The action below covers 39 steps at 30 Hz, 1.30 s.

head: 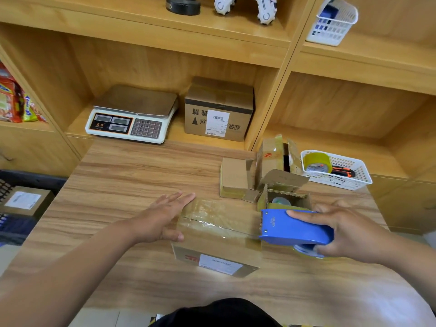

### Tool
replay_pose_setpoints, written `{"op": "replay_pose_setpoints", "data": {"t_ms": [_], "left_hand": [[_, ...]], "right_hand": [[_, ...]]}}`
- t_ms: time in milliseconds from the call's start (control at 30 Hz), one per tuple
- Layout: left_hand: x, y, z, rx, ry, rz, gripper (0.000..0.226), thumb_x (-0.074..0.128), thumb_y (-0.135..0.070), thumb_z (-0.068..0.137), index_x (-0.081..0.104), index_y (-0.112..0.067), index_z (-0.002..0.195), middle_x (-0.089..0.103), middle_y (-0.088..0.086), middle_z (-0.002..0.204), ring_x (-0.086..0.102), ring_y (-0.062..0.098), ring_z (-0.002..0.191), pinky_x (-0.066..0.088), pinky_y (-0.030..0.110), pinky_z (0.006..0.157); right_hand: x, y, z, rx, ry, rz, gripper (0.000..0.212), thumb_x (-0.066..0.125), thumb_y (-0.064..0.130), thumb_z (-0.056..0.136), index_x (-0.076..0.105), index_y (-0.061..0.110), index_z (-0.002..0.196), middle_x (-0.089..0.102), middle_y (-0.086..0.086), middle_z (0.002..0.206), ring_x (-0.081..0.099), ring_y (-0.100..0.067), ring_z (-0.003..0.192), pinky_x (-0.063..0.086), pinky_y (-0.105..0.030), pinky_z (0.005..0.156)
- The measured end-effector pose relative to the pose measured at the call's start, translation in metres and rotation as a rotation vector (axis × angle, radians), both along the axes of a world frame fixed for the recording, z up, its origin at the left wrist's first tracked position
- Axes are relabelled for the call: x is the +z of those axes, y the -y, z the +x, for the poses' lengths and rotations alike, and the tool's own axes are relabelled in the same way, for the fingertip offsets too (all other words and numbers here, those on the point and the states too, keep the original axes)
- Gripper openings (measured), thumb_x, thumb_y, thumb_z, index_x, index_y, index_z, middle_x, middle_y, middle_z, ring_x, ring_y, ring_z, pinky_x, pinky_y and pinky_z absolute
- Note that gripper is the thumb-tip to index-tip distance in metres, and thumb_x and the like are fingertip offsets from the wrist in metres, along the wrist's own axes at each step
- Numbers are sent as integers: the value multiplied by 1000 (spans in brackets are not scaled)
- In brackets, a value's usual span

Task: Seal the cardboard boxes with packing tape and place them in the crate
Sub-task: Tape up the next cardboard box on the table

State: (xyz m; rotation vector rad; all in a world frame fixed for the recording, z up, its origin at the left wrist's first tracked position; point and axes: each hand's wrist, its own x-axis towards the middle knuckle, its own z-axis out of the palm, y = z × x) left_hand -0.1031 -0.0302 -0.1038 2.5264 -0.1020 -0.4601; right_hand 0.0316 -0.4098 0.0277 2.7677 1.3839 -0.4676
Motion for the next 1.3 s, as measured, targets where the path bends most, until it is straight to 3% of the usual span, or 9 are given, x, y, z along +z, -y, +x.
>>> {"op": "replay_pose_setpoints", "data": {"t_ms": [200,300,400,567,767,900,1000,1067,1300], "left_hand": [[7,4,0,-32,-7,17,110,71,-44,79,-23,-38,137,-23,-37,130,-39,-29,108,-22,-3,91],[11,8,0,-13,-16,16,111,70,-44,80,-25,-36,136,-20,-28,138,-30,-13,124,-14,11,104],[15,11,1,-12,-14,30,111,70,-46,80,-26,-33,136,-19,-25,140,-24,-8,128,-11,14,105],[16,12,1,15,-20,68,116,72,-47,77,-26,-30,138,-10,-12,155,-16,4,141,-3,23,115],[25,19,4,106,-107,174,115,72,-58,68,-14,-47,144,-10,-7,159,-11,17,145,8,38,118],[38,70,30,-51,76,446,99,55,-67,76,5,-26,151,4,-5,159,-15,14,144,-9,38,116],[39,144,56,-111,310,312,64,52,-45,89,29,-23,145,23,-4,156,0,12,146,-6,32,116],[31,187,68,-148,330,218,47,46,-32,96,39,-19,140,32,1,152,8,13,145,-6,25,114],[-2,217,79,-3,387,147,34,31,-27,102,51,-14,126,50,5,132,31,17,130,6,23,110]], "right_hand": [[8,54,5,-120,-37,48,73,71,49,71,27,65,128,49,23,93,37,-11,88,34,-15,88],[-1,69,5,-144,-30,54,74,74,51,71,31,61,130,49,22,92,38,-13,86,37,-16,86],[-18,71,4,-112,-14,-62,68,58,67,76,15,69,129,42,27,97,33,-5,87,33,-8,81],[-48,72,11,-97,-25,-124,68,50,69,81,2,71,129,37,27,100,29,-5,88,28,-9,75],[-75,59,14,-14,67,-148,70,47,68,84,-4,64,132,34,19,98,30,-8,85,19,-17,76],[-82,59,15,2,63,-119,74,50,60,86,-10,64,129,32,16,99,29,-8,86,17,-21,77],[-83,61,15,-7,59,-109,75,52,57,86,-10,65,128,32,15,99,30,-10,87,20,-22,80],[-81,63,15,-15,59,-100,76,53,56,86,-9,65,129,32,15,99,30,-9,87,19,-21,81],[-69,89,16,-101,7,-40,74,56,54,87,-3,69,129,31,20,99,28,-12,91,20,-16,76]]}}
